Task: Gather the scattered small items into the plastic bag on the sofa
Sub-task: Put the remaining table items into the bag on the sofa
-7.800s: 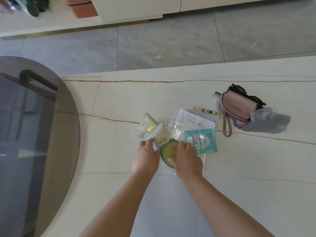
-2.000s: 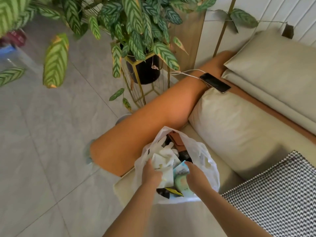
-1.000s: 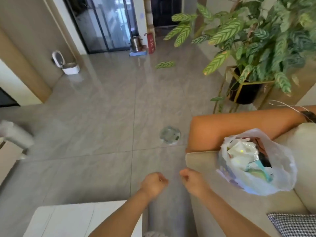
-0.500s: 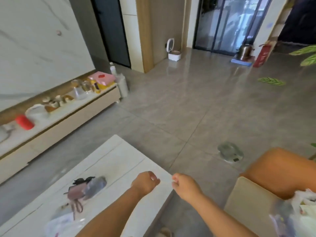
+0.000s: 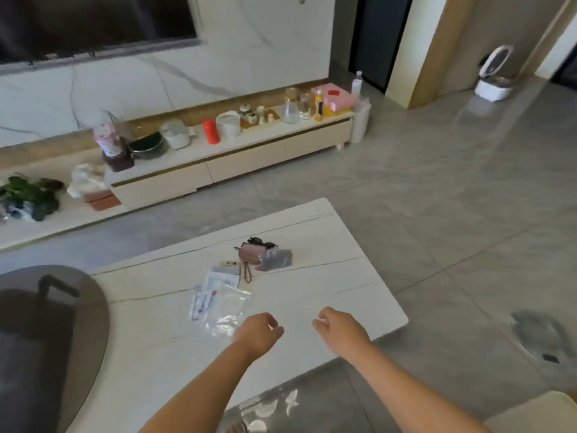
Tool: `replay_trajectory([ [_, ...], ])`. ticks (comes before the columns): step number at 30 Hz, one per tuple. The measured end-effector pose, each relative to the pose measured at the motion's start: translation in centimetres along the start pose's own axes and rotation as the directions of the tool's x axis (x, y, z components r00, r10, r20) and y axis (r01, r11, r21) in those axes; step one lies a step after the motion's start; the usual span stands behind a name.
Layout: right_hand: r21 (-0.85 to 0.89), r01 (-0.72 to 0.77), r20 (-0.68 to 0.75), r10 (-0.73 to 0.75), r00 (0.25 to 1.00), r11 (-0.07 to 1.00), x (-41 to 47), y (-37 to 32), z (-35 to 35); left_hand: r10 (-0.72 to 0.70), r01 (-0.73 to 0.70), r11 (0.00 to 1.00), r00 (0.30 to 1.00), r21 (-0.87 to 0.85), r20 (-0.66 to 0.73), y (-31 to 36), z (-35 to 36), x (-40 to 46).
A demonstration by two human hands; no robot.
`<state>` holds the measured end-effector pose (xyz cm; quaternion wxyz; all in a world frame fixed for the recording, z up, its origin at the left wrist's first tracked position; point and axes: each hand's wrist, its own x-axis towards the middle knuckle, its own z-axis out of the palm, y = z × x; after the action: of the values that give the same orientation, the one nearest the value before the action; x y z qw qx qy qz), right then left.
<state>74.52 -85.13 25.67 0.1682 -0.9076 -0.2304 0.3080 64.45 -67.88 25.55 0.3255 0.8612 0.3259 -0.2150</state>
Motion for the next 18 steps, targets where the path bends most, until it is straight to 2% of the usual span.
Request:
replay_trajectory([
  [7,-0.087,0.103,0.107,-0.094,0.99,0.991,3.0,-10.4,4.6,-0.162,0.157,0.974,0.987,-0.163,-0.017,-10.6,-4.3,-1.2],
  [13,-0.09,0.068,0.172,-0.051,0.984,0.994,6.3,-17.4,9.6,-0.246,0.246,0.924,0.969,-0.292,0.036,-18.6,-7.8,0.5],
  [18,-0.106,0.034,0.194,-0.013,0.981,0.994,10.9,-19.8,13.5,-0.291,0.288,0.886,0.956,-0.363,0.048,-23.5,-9.3,4.5],
])
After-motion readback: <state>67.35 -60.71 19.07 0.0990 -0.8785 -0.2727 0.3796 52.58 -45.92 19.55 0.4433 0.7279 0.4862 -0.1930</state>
